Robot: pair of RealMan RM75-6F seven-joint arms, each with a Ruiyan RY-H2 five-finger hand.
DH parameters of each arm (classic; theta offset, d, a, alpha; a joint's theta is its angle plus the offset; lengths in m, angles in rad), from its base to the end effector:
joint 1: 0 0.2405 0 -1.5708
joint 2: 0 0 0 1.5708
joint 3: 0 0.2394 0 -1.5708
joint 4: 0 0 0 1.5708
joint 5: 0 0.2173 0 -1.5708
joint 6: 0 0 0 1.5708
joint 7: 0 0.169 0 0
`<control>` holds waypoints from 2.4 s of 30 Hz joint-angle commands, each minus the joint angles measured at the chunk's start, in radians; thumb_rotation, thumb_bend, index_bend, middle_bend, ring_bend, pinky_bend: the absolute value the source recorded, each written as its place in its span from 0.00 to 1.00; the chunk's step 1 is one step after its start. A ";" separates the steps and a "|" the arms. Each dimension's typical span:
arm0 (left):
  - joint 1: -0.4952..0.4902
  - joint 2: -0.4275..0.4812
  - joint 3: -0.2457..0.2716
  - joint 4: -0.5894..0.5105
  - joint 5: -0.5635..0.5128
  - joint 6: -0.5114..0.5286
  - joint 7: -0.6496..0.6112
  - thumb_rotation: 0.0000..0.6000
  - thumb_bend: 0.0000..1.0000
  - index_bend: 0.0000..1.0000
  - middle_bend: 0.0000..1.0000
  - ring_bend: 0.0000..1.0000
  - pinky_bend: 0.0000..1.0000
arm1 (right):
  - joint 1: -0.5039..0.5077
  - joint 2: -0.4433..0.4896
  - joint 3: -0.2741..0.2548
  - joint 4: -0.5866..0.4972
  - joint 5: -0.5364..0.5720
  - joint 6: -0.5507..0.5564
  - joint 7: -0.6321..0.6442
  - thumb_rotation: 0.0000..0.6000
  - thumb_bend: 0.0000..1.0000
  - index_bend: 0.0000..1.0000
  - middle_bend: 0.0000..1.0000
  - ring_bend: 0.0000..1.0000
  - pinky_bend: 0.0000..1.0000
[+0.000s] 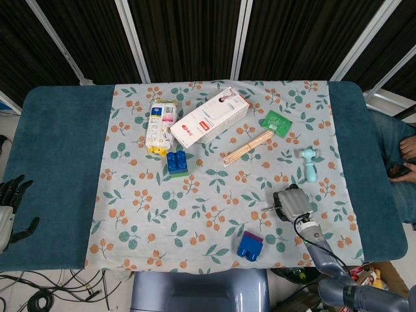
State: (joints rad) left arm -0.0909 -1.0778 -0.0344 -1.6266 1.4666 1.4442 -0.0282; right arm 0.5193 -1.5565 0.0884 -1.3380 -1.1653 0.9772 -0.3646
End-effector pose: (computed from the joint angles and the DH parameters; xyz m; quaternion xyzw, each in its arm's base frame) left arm -0.3077 0.2036 0.1502 -0.5938 -0.4096 -0.3699 0.5855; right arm -0.2440 -0.3168 -0.0324 0.7335 -0.3982 0.2648 0.4829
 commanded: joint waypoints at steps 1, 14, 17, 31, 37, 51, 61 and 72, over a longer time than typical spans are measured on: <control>0.000 0.000 0.000 -0.001 0.001 0.001 0.001 1.00 0.33 0.09 0.01 0.01 0.02 | 0.000 0.001 -0.001 -0.001 0.001 -0.002 -0.001 1.00 0.37 0.60 0.44 0.44 0.22; 0.001 0.000 -0.001 0.000 0.000 0.002 0.000 1.00 0.33 0.09 0.01 0.01 0.02 | 0.002 0.004 -0.001 -0.002 0.002 -0.003 0.001 1.00 0.37 0.61 0.44 0.44 0.22; 0.001 0.001 0.000 0.000 0.001 0.002 -0.001 1.00 0.33 0.09 0.01 0.01 0.02 | 0.002 0.003 -0.002 -0.003 0.001 -0.003 0.001 1.00 0.37 0.61 0.44 0.44 0.22; 0.001 0.001 0.001 0.003 0.000 0.000 -0.005 1.00 0.33 0.09 0.01 0.01 0.02 | 0.004 0.005 -0.001 -0.005 0.006 -0.010 0.008 1.00 0.37 0.62 0.44 0.44 0.22; 0.001 0.001 0.000 0.001 -0.001 -0.001 -0.002 1.00 0.33 0.09 0.01 0.01 0.02 | 0.006 0.010 -0.001 -0.008 0.006 -0.018 0.018 1.00 0.37 0.62 0.44 0.44 0.22; 0.000 0.002 0.000 -0.007 -0.003 -0.003 0.005 1.00 0.33 0.09 0.01 0.01 0.02 | 0.006 0.055 0.020 -0.033 -0.004 -0.049 0.147 1.00 0.37 0.63 0.44 0.44 0.22; 0.001 0.003 0.000 -0.004 -0.003 -0.002 -0.001 1.00 0.33 0.09 0.01 0.01 0.02 | 0.019 0.131 0.069 -0.117 -0.009 -0.047 0.226 1.00 0.39 0.64 0.44 0.44 0.22; 0.001 0.003 0.000 -0.003 -0.002 -0.002 -0.005 1.00 0.33 0.09 0.01 0.01 0.02 | 0.061 0.304 0.193 -0.307 0.076 -0.074 0.302 1.00 0.39 0.64 0.47 0.47 0.23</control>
State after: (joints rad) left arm -0.0901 -1.0745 -0.0341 -1.6297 1.4645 1.4420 -0.0328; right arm 0.5697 -1.2769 0.2642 -1.6213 -1.1084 0.9095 -0.0713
